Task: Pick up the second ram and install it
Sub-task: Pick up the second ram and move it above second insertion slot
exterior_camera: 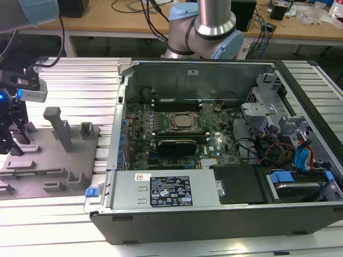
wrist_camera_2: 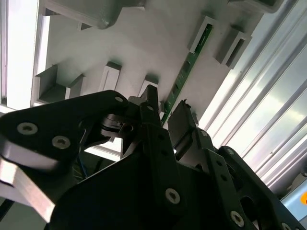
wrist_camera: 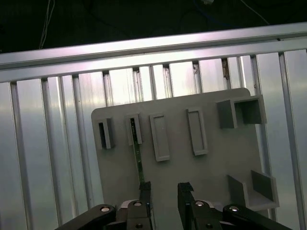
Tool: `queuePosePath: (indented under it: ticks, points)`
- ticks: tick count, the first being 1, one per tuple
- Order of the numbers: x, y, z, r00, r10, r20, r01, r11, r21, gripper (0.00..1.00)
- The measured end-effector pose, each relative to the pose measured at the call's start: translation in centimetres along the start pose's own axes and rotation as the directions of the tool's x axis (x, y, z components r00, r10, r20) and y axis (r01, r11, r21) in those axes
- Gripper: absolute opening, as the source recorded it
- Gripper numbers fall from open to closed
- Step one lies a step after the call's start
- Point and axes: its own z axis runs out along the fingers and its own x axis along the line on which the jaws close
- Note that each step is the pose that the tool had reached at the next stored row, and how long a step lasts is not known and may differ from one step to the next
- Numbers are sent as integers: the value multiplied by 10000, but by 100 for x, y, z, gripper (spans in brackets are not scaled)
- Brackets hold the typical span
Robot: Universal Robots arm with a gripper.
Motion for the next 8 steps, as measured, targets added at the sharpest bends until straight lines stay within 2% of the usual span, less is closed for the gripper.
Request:
queuePosePath:
  ticks: [4, 8]
  points:
    - [3, 0, 33, 10000, 2, -1, -2, 10000, -1, 36]
    - [87, -12, 64, 10000, -4, 0, 4, 10000, -1, 36]
